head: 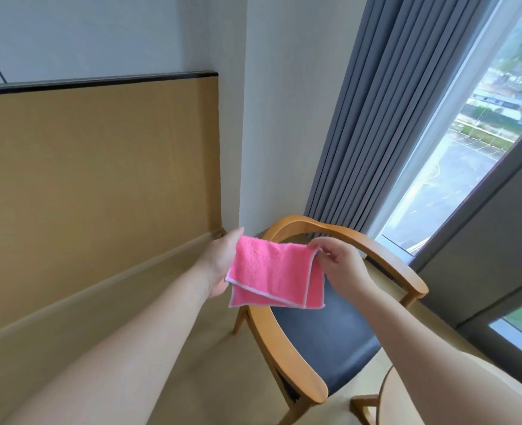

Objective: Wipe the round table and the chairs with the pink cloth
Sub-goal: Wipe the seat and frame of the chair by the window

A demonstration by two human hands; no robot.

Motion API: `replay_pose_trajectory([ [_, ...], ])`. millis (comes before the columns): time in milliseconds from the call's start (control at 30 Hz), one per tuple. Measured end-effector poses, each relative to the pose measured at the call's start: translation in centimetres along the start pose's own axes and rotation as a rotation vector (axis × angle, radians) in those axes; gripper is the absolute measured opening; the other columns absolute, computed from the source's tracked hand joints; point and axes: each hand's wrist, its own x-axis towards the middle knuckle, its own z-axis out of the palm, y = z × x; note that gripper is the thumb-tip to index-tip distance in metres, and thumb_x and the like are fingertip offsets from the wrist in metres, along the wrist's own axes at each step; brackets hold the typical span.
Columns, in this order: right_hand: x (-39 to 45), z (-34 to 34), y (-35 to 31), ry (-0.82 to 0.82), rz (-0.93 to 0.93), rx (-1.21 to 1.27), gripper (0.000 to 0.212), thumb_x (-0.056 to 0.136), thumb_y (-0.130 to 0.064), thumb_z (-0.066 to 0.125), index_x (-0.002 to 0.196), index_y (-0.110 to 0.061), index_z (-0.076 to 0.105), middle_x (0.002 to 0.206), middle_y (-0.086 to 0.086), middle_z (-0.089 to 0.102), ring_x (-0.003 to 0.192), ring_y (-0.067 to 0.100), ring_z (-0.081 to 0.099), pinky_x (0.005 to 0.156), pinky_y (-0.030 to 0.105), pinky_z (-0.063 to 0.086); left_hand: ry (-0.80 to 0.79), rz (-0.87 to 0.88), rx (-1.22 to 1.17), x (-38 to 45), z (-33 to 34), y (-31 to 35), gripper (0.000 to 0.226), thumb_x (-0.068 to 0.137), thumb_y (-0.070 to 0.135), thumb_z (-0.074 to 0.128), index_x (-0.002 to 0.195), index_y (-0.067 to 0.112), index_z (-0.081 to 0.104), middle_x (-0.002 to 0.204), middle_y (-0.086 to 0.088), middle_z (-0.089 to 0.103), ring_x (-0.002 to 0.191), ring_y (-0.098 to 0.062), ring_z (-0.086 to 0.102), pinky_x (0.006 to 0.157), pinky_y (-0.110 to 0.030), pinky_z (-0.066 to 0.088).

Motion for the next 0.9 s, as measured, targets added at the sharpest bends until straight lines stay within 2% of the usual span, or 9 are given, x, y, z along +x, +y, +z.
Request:
replay_pose_trajectory([
  [100,0.5,-0.7,1.7,-0.052,0.106,0.067,0.038,0.093,0.000,0.046,0.086,-0.033,0.063,0.075,-0.005,0.070,0.070,0.008,0.068,0.056,0.020,0.053,-0.055,-0.024,-0.020,0.0,0.7,-0.8,0.059,0.098,0.055,0.027,0.078,0.008,0.056,0.071,-0.006,0.061,0.066,-0.020,0.060,0.069,-0.032,0.045],
  [133,0.6,-0.9,2.2,-0.084,0.139,0.153,0.034,0.094,0.000,0.044,0.088,-0.027,0.063,0.074,0.001,0.071,0.069,0.018,0.070,0.058,0.028,0.057,-0.059,-0.017,-0.026,0.2,0.9,-1.1,0.058,0.098,0.054,0.026,0.084,0.006,0.056,0.073,-0.008,0.059,0.067,-0.022,0.059,0.067,-0.032,0.045],
  [200,0.8,-1.5,3.1,-0.123,0.164,0.316,0.027,0.094,-0.001,0.047,0.086,-0.020,0.063,0.077,0.005,0.072,0.073,0.027,0.071,0.062,0.033,0.059,-0.065,0.035,-0.017,0.5,1.4,-1.9,0.047,0.098,0.047,0.028,0.098,0.008,0.055,0.077,-0.012,0.052,0.068,-0.025,0.053,0.061,-0.032,0.041],
  [333,1.8,-4.1,5.1,-0.240,0.135,0.547,0.015,0.090,-0.005,0.063,0.084,-0.016,0.070,0.088,0.011,0.071,0.080,0.024,0.067,0.072,0.032,0.057,-0.026,0.153,-0.002,1.6,3.0,-3.3,0.030,0.092,0.031,0.042,0.106,0.007,0.053,0.086,-0.016,0.050,0.069,-0.029,0.051,0.055,-0.031,0.040],
  [467,2.6,-6.3,7.6,-0.284,0.179,0.761,0.007,0.084,-0.007,0.065,0.085,-0.005,0.071,0.093,0.017,0.070,0.084,0.027,0.068,0.070,0.031,0.056,0.054,0.294,0.006,2.4,5.3,-4.5,0.033,0.081,0.030,0.045,0.108,0.014,0.057,0.096,-0.010,0.056,0.087,-0.023,0.052,0.079,-0.037,0.039],
  [633,3.7,-7.3,9.8,-0.316,0.183,0.847,0.008,0.083,-0.009,0.064,0.085,-0.008,0.072,0.088,0.014,0.070,0.081,0.025,0.067,0.068,0.030,0.056,-0.001,0.431,0.290,2.9,6.8,-5.1,0.043,0.075,0.023,0.060,0.117,0.025,0.051,0.104,0.000,0.055,0.091,-0.006,0.055,0.074,-0.016,0.045],
  [700,3.8,-6.9,10.3,-0.358,0.198,0.789,0.008,0.082,-0.012,0.066,0.082,-0.010,0.074,0.084,0.012,0.070,0.078,0.023,0.068,0.067,0.030,0.056,0.062,0.383,0.574,3.6,7.0,-6.2,0.048,0.075,0.018,0.067,0.117,0.031,0.048,0.106,0.007,0.054,0.097,0.000,0.054,0.079,-0.013,0.043],
  [767,3.3,-6.4,11.4,-0.380,0.229,0.712,0.012,0.085,-0.007,0.066,0.079,-0.012,0.075,0.082,0.010,0.071,0.076,0.022,0.068,0.066,0.030,0.056,0.131,0.294,0.697,4.2,7.0,-7.9,0.037,0.082,0.008,0.063,0.109,0.031,0.052,0.105,0.010,0.057,0.097,-0.004,0.057,0.077,-0.014,0.045],
  [900,1.6,-5.6,15.5,-0.455,0.319,0.439,0.024,0.088,0.007,0.058,0.082,-0.011,0.072,0.079,0.006,0.072,0.073,0.020,0.070,0.062,0.029,0.057,0.138,0.025,0.516,4.2,6.3,-13.7,0.022,0.090,0.003,0.055,0.103,0.021,0.056,0.093,-0.004,0.071,0.079,-0.017,0.065,0.072,-0.031,0.052],
])
